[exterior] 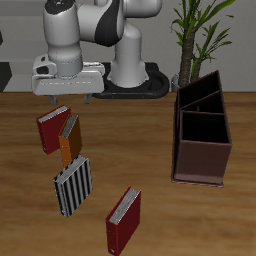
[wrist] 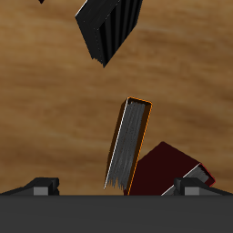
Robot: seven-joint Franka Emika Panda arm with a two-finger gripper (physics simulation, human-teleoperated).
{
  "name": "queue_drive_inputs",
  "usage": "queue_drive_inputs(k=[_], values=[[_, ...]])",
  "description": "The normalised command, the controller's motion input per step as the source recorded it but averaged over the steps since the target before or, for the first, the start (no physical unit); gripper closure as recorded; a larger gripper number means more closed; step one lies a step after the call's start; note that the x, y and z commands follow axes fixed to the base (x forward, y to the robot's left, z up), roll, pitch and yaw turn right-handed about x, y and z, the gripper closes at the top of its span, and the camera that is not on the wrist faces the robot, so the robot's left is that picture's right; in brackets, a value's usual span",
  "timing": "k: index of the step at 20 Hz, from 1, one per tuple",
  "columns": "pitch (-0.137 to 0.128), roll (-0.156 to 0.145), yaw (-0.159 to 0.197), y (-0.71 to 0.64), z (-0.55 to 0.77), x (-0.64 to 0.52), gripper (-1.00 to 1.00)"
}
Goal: Place the orange book into the left desk caddy's right compartment
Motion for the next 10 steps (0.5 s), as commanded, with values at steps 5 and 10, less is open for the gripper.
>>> queue_drive_inputs(k=[5, 10], values=[[0.018, 0.021, 0.033, -0.09, -0.17, 0.1, -1.0], [0.006, 0.02, 0.021, 0.0, -0.1, 0.06, -1.0]])
